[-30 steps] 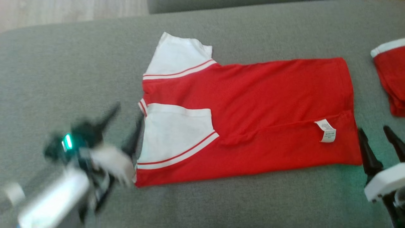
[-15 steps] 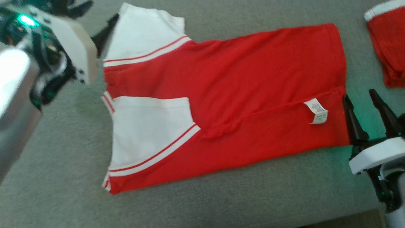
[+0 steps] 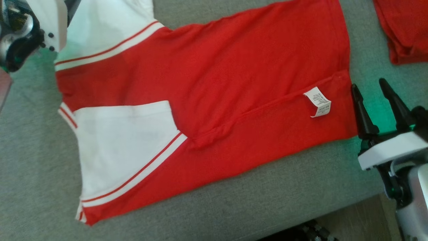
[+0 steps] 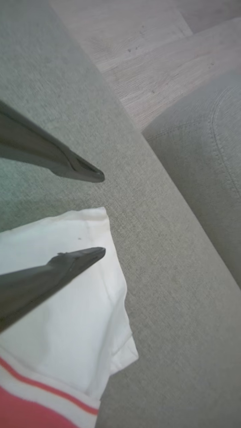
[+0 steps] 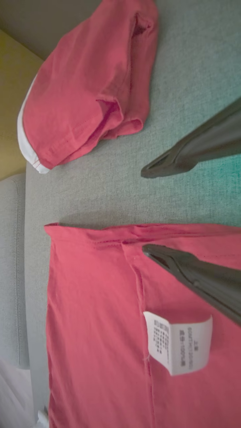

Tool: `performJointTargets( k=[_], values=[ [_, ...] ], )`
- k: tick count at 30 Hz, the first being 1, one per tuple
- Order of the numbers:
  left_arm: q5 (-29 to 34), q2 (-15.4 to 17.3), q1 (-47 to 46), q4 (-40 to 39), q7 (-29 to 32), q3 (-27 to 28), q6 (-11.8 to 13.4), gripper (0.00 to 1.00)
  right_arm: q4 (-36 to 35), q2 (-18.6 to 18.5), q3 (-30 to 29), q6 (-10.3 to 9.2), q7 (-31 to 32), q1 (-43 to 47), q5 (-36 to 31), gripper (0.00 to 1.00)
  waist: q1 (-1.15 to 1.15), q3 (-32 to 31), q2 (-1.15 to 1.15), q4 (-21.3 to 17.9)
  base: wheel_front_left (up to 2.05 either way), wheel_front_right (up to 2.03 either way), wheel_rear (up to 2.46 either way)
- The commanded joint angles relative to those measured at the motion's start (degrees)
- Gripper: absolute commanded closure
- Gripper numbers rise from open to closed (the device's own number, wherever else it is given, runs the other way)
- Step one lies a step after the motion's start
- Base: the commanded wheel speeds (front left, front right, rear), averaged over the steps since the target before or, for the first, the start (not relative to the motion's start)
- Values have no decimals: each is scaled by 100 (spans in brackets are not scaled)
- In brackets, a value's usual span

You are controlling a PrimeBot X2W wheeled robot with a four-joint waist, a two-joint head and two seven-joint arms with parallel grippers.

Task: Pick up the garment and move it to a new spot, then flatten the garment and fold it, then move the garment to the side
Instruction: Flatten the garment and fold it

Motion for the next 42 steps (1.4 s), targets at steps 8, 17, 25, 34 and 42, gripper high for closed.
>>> performJointTargets(
  k=[8,17,25,34,42],
  values=[
    [72,232,-522,411,165,-2,-24,48,61,-39,182,-5,-182,-168,61,0,-1,315,0,-216,0,0,0],
    [-289,211,-558,330,31,-171,-38,100,149,-168,14,-5,-202,-324,45,0,-1,136,0,-20,0,0,0],
    [-294,233,-725,150,-723,-323,-39,100,235,-218,124,-5,121,-938,394,0,-1,-149,0,156,0,0,0],
    [-398,302,-869,76,-995,-621,-39,100,1465,-443,545,-5,1221,-2370,1022,0,-1,-176,0,318,0,0,0],
    [-490,304,-1083,2,-1123,-920,-39,100,2865,-768,1493,-5,1575,-3680,1087,0,-1,-30,0,502,0,0,0]
  ],
)
